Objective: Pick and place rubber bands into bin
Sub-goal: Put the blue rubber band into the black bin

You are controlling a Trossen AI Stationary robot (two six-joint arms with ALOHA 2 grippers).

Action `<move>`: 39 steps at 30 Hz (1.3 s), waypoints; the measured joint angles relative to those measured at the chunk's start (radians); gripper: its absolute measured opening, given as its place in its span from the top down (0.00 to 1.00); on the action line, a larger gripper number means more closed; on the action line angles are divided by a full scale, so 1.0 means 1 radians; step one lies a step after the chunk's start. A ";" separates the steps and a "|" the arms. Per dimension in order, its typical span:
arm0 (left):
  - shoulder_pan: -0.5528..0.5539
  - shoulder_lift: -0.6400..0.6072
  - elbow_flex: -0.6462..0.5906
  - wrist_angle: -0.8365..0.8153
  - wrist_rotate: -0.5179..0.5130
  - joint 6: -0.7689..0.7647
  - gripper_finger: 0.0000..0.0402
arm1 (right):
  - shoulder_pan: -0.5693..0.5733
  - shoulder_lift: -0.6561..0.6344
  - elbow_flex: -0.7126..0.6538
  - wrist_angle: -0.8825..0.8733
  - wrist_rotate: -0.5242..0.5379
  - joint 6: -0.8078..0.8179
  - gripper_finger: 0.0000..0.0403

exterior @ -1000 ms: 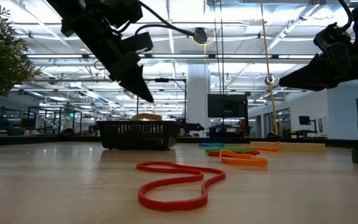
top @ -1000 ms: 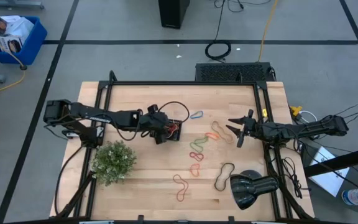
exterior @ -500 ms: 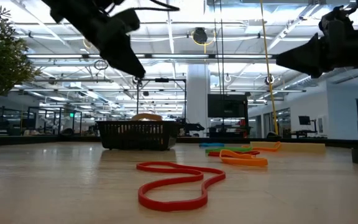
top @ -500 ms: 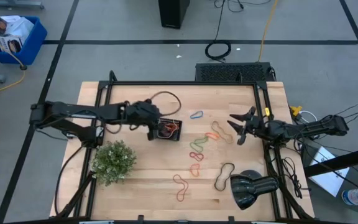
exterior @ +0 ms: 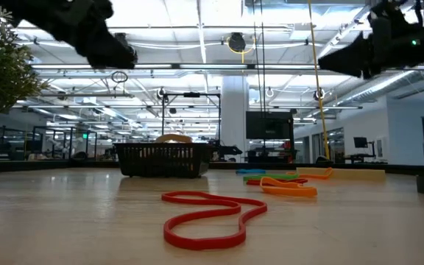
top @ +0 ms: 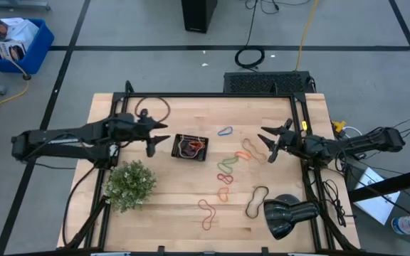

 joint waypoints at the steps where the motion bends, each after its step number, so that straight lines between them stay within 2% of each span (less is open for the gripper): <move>1: 0.004 -0.034 -0.022 0.001 -0.002 -0.008 0.46 | 0.000 0.026 0.023 0.000 -0.001 -0.004 0.65; 5: 0.022 -0.155 -0.105 0.037 -0.013 -0.027 0.46 | -0.012 0.151 0.118 -0.028 -0.003 -0.001 0.65; 8: 0.039 -0.230 -0.152 0.044 -0.066 -0.049 0.46 | -0.044 0.261 0.199 -0.081 -0.009 0.040 0.65; 14: 0.060 -0.320 -0.217 0.043 -0.097 -0.112 0.46 | -0.156 0.492 0.381 -0.223 -0.134 0.186 0.65; 18: 0.064 -0.330 -0.219 0.044 -0.102 -0.117 0.46 | -0.251 0.630 0.504 -0.347 -0.206 0.245 0.65; 22: 0.064 -0.328 -0.219 0.044 -0.102 -0.120 0.46 | -0.342 0.747 0.590 -0.426 -0.323 0.281 0.65; 24: 0.064 -0.328 -0.219 0.044 -0.102 -0.120 0.46 | -0.380 0.799 0.618 -0.443 -0.388 0.347 0.65; 27: 0.064 -0.328 -0.219 0.044 -0.102 -0.123 0.46 | -0.429 0.869 0.633 -0.440 -0.424 0.405 0.65; 32: 0.063 -0.328 -0.219 0.043 -0.099 -0.137 0.46 | -0.489 0.972 0.633 -0.442 -0.423 0.438 0.65; 39: 0.063 -0.328 -0.219 0.043 -0.092 -0.137 0.46 | -0.509 1.077 0.633 -0.376 -0.427 0.491 0.65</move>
